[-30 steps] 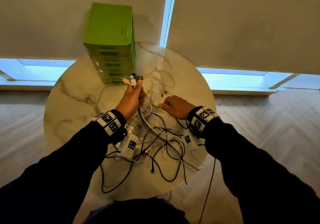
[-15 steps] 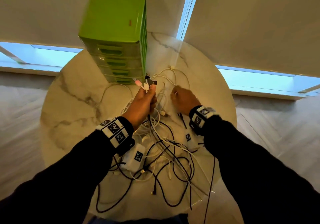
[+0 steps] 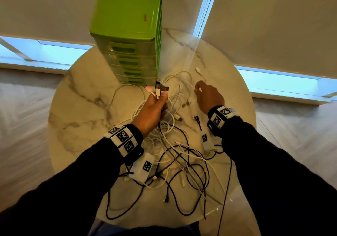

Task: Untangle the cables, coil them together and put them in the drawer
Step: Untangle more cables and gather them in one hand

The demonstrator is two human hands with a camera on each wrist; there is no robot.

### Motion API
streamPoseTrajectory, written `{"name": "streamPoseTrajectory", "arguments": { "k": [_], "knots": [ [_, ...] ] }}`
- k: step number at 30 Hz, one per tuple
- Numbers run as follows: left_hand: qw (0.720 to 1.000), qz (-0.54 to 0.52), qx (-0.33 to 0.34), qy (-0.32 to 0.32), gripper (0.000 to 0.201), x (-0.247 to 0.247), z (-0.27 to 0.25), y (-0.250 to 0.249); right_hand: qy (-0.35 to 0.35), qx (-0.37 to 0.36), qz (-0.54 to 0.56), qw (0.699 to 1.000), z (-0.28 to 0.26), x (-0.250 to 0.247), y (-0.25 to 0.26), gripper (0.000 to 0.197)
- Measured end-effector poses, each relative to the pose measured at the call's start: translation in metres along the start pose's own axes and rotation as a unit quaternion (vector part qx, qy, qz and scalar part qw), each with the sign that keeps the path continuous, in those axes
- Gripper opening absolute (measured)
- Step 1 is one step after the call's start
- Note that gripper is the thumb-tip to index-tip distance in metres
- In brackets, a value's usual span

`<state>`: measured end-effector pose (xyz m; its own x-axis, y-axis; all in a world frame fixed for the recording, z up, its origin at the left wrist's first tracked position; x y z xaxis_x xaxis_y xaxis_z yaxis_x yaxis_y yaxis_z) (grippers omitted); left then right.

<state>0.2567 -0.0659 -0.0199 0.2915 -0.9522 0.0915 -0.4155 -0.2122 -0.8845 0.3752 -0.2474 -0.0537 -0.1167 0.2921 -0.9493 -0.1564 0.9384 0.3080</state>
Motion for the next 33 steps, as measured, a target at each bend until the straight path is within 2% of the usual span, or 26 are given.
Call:
{"name": "streamPoseTrajectory", "arguments": {
  "k": [3, 6, 9, 11, 14, 16, 17, 19, 20, 21, 23, 24, 26, 28, 30, 33],
  "knots": [
    [0.999, -0.031, -0.004, -0.005, 0.022, 0.000, -0.001, -0.004, -0.087, -0.030, 0.057, 0.994, -0.017, -0.048, 0.025, 0.027],
    [0.997, -0.081, -0.006, 0.004, 0.021, 0.004, -0.007, -0.015, -0.122, -0.109, 0.108, 0.981, -0.058, -0.072, 0.055, 0.025],
    [0.994, -0.111, -0.015, 0.005, 0.024, 0.001, -0.014, -0.021, -0.126, -0.190, 0.106, 0.968, -0.097, -0.074, 0.076, 0.021],
    [0.994, -0.110, -0.017, 0.008, 0.024, -0.004, -0.020, -0.020, -0.108, -0.198, 0.123, 0.966, -0.117, -0.068, 0.081, 0.021],
    [0.995, -0.091, -0.008, 0.025, 0.026, -0.011, -0.030, -0.016, -0.094, -0.190, 0.205, 0.956, -0.138, -0.060, 0.084, 0.020],
    [0.997, -0.065, 0.002, 0.041, 0.027, -0.018, -0.041, -0.013, -0.022, -0.133, 0.275, 0.952, -0.144, -0.049, 0.079, 0.023],
    [0.998, -0.040, 0.010, 0.047, 0.025, -0.022, -0.047, -0.012, 0.047, -0.064, 0.326, 0.942, -0.145, -0.040, 0.075, 0.029],
    [0.998, 0.010, 0.024, 0.057, 0.019, -0.033, -0.062, -0.007, 0.165, 0.100, 0.444, 0.875, -0.152, -0.019, 0.070, 0.038],
    [0.997, 0.025, 0.027, 0.064, 0.017, -0.038, -0.069, -0.004, 0.186, 0.145, 0.480, 0.845, -0.154, -0.011, 0.070, 0.035],
    [0.996, 0.036, 0.031, 0.072, 0.017, -0.044, -0.077, -0.001, 0.180, 0.169, 0.503, 0.828, -0.154, -0.006, 0.074, 0.027],
    [0.995, 0.056, 0.035, 0.080, 0.016, -0.054, -0.089, 0.007, 0.148, 0.226, 0.571, 0.775, -0.152, -0.004, 0.081, 0.013],
    [0.994, 0.069, 0.038, 0.076, 0.016, -0.061, -0.096, 0.011, 0.125, 0.253, 0.604, 0.745, -0.152, -0.006, 0.086, 0.016],
    [0.993, 0.086, 0.040, 0.065, 0.017, -0.074, -0.106, 0.019, 0.075, 0.277, 0.645, 0.708, -0.148, -0.014, 0.093, 0.015],
    [0.993, 0.097, 0.042, 0.044, 0.019, -0.085, -0.111, 0.025, 0.038, 0.268, 0.658, 0.702, -0.140, -0.028, 0.099, 0.013],
    [0.995, 0.085, 0.039, 0.016, 0.019, -0.097, -0.117, 0.030, -0.003, 0.252, 0.650, 0.717, -0.135, -0.048, 0.104, 0.023],
    [0.999, 0.027, 0.021, -0.013, 0.027, -0.108, -0.123, 0.033, -0.096, 0.203, 0.607, 0.762, -0.127, -0.084, 0.105, 0.008]
  ]
}}
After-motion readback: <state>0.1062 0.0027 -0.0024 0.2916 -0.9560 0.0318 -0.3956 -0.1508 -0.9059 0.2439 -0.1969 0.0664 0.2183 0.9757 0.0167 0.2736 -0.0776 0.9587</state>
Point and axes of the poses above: each hand's wrist, its own z-axis towards the middle knuckle, its own x-axis out of the palm, y = z × x, the point moved 6 cm from there along z, towards the middle knuckle, and after that the axes turned 9 degrees about -y, right-handed, at the moved point
